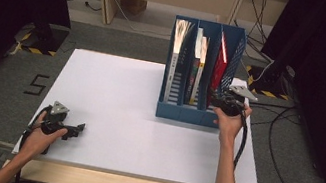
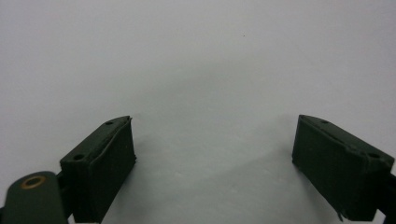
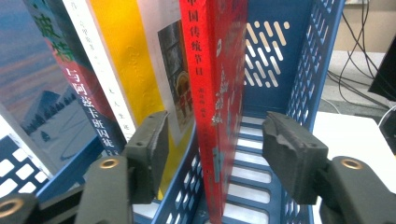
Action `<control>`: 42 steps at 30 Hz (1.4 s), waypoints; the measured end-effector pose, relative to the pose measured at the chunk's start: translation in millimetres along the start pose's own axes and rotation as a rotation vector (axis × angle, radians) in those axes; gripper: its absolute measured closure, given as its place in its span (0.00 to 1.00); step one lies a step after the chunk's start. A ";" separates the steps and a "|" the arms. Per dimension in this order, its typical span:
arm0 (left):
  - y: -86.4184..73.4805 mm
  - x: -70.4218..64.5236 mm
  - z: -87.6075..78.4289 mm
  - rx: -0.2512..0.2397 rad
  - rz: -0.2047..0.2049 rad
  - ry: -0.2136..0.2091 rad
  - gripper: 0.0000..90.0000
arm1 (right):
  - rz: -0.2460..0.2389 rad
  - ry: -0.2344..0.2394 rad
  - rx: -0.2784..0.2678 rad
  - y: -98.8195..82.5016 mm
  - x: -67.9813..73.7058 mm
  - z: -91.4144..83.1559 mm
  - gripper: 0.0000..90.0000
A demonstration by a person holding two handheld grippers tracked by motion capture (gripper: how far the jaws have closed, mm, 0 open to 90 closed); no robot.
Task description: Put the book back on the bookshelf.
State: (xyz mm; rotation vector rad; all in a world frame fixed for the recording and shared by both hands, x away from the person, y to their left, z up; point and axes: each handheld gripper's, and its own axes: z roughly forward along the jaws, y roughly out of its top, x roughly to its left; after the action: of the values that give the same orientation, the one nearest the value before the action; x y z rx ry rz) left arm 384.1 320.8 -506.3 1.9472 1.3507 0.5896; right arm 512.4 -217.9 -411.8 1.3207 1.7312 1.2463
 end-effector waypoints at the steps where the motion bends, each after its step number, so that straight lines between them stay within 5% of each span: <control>1: 0.0 0.0 0.0 0.000 0.000 0.000 0.13 | 0.004 0.000 0.001 0.3 0.3 -1.0 0.44; 12: 0.0 0.2 -0.1 0.001 -0.001 -0.002 0.13 | 0.034 0.018 -0.014 1.3 7.0 -11.3 0.38; 42: 0.0 0.3 -0.1 0.001 -0.001 -0.004 0.13 | 0.020 0.073 -0.028 -2.6 32.2 -36.6 0.33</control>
State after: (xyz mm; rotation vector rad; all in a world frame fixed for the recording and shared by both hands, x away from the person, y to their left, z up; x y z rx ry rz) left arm 384.1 321.1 -506.2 1.9471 1.3498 0.5847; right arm 469.4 -198.7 -398.9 1.2939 1.7480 1.3409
